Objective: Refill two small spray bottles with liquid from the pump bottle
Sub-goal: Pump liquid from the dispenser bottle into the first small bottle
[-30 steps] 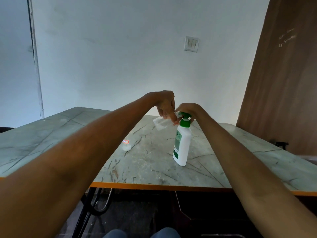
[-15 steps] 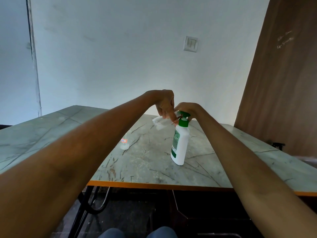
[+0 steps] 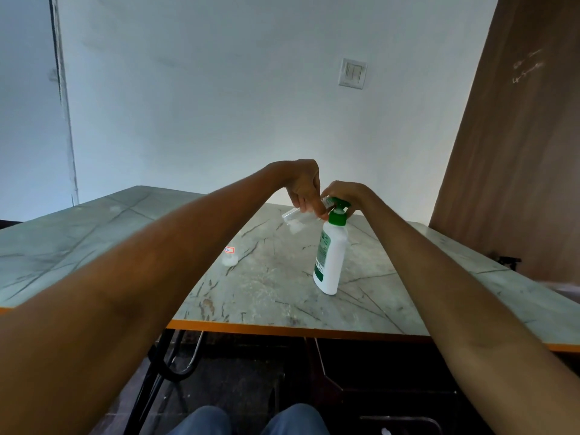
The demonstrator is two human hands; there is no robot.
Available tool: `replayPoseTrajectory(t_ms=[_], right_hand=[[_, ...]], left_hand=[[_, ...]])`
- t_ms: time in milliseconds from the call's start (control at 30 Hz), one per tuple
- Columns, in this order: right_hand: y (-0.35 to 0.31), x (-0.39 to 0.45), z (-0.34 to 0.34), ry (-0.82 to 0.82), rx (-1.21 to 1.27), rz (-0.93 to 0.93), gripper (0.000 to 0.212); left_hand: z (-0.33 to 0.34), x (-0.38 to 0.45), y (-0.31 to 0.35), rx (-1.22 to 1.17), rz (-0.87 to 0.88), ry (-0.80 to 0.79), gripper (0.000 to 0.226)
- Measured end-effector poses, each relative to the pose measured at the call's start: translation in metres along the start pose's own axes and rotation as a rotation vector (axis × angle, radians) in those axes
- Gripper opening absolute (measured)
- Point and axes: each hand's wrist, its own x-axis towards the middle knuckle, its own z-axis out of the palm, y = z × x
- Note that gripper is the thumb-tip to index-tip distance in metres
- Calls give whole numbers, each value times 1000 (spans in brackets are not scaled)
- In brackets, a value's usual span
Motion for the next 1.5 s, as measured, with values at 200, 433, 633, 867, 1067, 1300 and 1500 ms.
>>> replayPoseTrajectory(t_ms=[200, 433, 633, 867, 1067, 1300, 1500], right_hand=[[-7, -1, 2, -43, 52, 43, 28], [-3, 3, 7, -104, 7, 96, 44], [-6, 1, 2, -63, -8, 14, 41], [-5, -2, 1, -39, 13, 22, 37], [-3, 0, 9, -83, -5, 92, 50], [-5, -3, 1, -15, 24, 18, 37], [-5, 3, 3, -25, 26, 35, 36]], left_hand=[[0, 1, -2, -6, -9, -8, 42], [6, 4, -5, -12, -2, -29, 41], [-3, 3, 2, 8, -4, -44, 43], [-3, 4, 3, 26, -4, -37, 44], [2, 3, -1, 25, -5, -44, 45], [-2, 1, 2, -10, 5, -24, 40], [-2, 1, 1, 2, 7, -42, 42]])
